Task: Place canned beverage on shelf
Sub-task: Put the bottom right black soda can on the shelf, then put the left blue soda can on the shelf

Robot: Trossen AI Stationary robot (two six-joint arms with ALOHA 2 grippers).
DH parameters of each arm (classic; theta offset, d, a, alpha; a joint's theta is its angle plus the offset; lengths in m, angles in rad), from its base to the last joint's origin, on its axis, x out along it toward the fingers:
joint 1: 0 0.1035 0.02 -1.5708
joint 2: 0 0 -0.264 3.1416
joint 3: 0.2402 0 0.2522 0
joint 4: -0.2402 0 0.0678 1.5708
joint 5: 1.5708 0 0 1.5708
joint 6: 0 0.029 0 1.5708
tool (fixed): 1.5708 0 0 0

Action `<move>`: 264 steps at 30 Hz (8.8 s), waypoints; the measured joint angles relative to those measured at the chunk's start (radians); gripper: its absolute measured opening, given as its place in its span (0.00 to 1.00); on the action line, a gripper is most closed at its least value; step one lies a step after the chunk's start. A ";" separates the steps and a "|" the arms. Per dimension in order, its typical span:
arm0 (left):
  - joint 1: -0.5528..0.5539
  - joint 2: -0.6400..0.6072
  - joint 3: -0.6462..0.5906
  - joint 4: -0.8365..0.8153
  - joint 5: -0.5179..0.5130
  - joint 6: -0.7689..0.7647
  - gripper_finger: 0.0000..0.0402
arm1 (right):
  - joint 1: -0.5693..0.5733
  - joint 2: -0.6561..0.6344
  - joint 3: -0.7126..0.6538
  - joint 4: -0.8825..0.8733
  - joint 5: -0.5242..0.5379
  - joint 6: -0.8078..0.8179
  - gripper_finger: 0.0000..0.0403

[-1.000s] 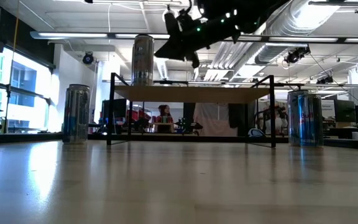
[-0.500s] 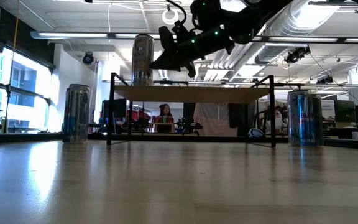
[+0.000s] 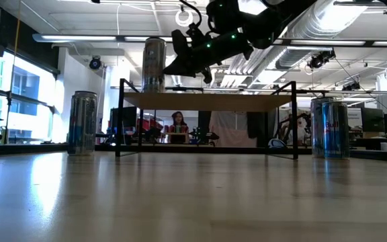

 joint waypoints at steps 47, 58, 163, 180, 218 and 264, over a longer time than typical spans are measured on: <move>0.000 -0.093 0.000 -0.050 -0.004 -0.001 0.12 | -0.009 -0.191 -0.038 -0.180 -0.149 0.011 0.00; -0.002 -0.094 -0.007 -0.075 0.014 -0.002 0.12 | 0.115 -0.500 -0.220 -0.092 -0.140 0.051 0.00; 0.032 0.312 0.166 -1.375 -0.221 -0.808 0.64 | 0.235 -0.666 -0.203 -0.245 -0.149 0.026 0.00; 0.034 0.310 0.140 -1.304 -0.265 -1.031 0.92 | 0.235 -0.666 -0.203 -0.259 -0.150 -0.027 0.00; 0.090 0.581 0.141 -1.195 -0.364 -1.234 0.92 | 0.235 -0.666 -0.203 -0.278 -0.150 -0.044 0.00; 0.016 0.481 0.045 -1.175 -0.359 -1.370 0.43 | 0.238 -0.666 -0.210 -0.301 -0.150 0.007 0.00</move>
